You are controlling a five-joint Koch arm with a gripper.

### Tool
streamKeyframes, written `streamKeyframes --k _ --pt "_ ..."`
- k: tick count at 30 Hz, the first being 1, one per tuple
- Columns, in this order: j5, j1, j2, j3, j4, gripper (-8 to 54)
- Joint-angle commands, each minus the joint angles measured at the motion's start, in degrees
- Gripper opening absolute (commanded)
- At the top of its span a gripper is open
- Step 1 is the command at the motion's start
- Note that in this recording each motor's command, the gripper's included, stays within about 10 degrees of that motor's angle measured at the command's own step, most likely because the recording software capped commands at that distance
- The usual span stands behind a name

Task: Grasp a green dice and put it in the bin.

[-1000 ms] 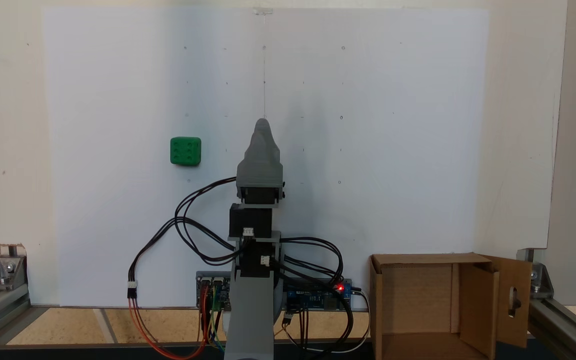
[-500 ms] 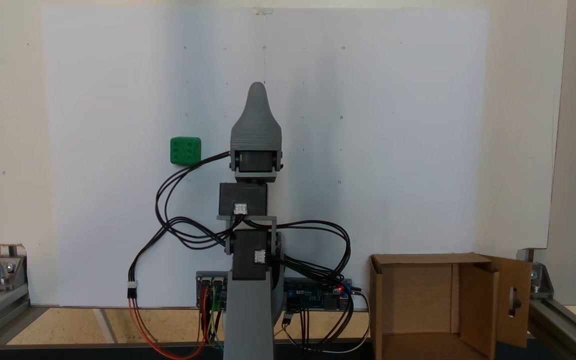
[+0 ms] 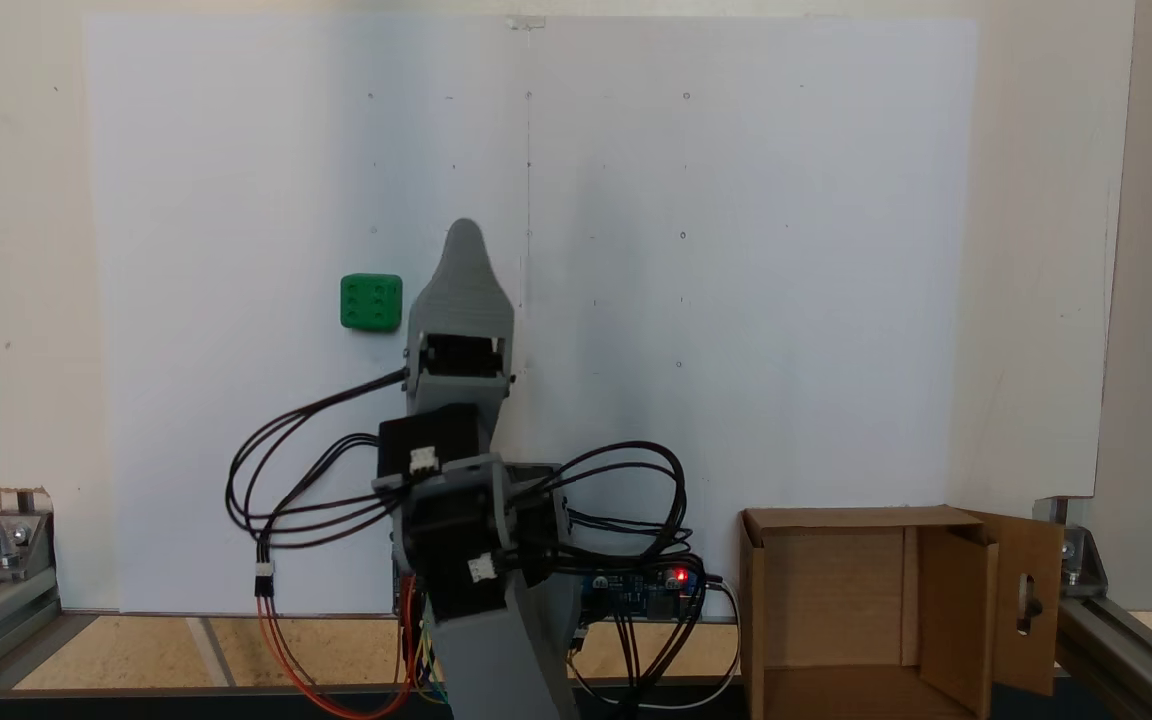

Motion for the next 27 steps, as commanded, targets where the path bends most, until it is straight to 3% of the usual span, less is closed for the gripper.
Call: streamKeyframes --k 1,13,27 --pt "7.2 -4.4 0.4 -8.2 8.7 43.4" --pt "11.7 -13.9 -14.9 -25.8 48.3 43.5" --pt "15.8 -16.4 -30.8 -41.6 49.7 43.8"
